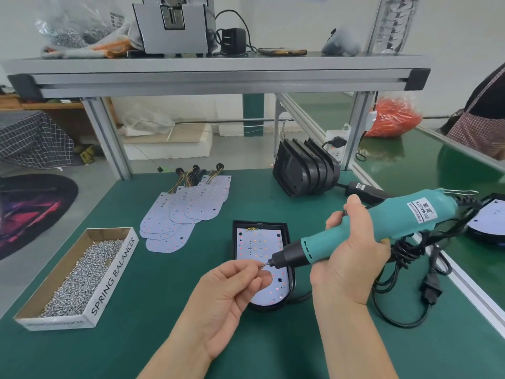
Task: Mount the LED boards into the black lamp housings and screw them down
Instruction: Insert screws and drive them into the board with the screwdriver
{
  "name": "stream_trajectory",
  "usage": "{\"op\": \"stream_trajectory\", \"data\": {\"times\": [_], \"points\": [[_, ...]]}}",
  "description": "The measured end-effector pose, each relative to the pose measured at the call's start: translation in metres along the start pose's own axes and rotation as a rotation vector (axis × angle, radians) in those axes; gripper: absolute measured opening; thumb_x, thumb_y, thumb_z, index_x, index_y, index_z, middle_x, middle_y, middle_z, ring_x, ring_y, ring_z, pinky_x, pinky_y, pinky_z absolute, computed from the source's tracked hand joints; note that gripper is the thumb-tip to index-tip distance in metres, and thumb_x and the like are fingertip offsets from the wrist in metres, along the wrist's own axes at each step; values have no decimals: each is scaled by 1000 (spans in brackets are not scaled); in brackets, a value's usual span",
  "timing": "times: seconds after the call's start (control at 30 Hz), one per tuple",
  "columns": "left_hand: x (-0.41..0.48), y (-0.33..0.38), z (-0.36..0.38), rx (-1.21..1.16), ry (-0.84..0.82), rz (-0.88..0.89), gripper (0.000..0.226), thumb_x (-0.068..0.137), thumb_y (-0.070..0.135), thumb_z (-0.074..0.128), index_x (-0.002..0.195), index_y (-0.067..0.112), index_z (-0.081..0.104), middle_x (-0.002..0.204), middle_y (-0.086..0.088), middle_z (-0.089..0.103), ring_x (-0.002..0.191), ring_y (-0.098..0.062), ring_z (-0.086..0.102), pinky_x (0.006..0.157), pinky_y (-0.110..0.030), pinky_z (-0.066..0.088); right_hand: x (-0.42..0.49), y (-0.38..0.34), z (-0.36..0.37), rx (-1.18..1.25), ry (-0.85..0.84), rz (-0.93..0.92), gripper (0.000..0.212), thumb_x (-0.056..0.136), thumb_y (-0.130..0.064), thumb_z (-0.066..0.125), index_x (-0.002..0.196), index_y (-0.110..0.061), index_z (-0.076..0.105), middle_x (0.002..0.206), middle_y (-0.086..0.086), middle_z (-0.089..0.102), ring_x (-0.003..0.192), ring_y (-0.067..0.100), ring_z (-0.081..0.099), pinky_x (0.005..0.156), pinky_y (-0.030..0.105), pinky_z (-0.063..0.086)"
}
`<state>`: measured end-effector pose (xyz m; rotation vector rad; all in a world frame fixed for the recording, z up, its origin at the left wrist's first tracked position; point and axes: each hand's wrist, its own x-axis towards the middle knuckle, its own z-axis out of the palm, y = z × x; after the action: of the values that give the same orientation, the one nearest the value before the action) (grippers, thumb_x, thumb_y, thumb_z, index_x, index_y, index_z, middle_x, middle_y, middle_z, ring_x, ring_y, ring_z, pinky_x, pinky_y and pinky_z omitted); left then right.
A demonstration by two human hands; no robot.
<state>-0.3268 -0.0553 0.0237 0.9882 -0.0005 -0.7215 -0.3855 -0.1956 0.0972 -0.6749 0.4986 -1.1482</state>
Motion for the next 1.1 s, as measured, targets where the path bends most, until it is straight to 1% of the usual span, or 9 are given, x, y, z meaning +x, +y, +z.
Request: {"op": "stream_trajectory", "data": {"times": [0.13,0.27,0.33,0.4,0.57,0.77,0.87,1.0,1.1], "points": [[2,3,-3,67,19,67,13,68,3,73,79,-1,78,91,-25,73,82,-29,75,63,-19,57,-3,-6,-6,-127,-107,-3,17,103,-24,53,107,-9,47,72,-1,48,62,8,48,62,15,41],[-3,4,-2,308,-63,109,13,66,13,87,70,13,76,75,-15,70,58,-15,63,49,-17,47,-5,-10,-5,-133,-155,-19,17,103,-26,53,107,-11,46,72,-2,47,62,8,47,61,15,41],[-3,4,-2,404,-62,155,11,67,16,84,67,18,74,69,-13,67,52,-14,53,44,-16,38,-7,-9,-2,-93,-142,-34,17,101,-26,57,102,-11,50,69,-4,50,62,8,48,63,18,41],[-4,6,-1,455,-59,205,7,67,19,79,67,21,73,65,-11,65,50,-13,50,41,-16,33,-6,-7,1,-6,-86,-47,15,95,-16,64,84,-14,54,60,-10,54,59,12,49,59,21,43],[-6,9,0,696,-43,345,13,65,25,79,69,21,67,63,4,61,53,-8,46,52,-12,39,-2,-1,2,38,-100,-79,38,90,-10,69,57,-30,63,55,-15,55,52,11,50,53,18,44],[-7,6,-8,1009,33,531,17,77,27,79,75,23,63,52,8,25,52,-10,27,51,-15,30,-2,1,1,9,-151,-86,44,92,-10,66,55,-34,63,54,-15,52,52,10,49,52,17,43],[-8,5,-8,1103,63,596,18,76,38,74,80,26,63,51,8,26,52,-9,29,53,-20,31,-3,1,0,3,-163,-96,46,92,-9,65,55,-36,64,54,-17,52,53,11,48,53,17,43],[-10,4,-7,1138,85,627,16,80,32,77,81,27,62,51,10,28,53,-9,31,57,-28,34,-4,1,0,-9,-143,-85,45,91,-10,66,54,-36,64,54,-16,51,54,11,47,53,17,43],[-11,4,-5,1112,89,629,17,75,41,72,78,28,61,51,10,27,53,-9,31,59,-29,36,-4,2,-2,-6,-153,-92,42,89,-12,67,55,-35,64,54,-16,51,54,10,48,53,17,43]]}}
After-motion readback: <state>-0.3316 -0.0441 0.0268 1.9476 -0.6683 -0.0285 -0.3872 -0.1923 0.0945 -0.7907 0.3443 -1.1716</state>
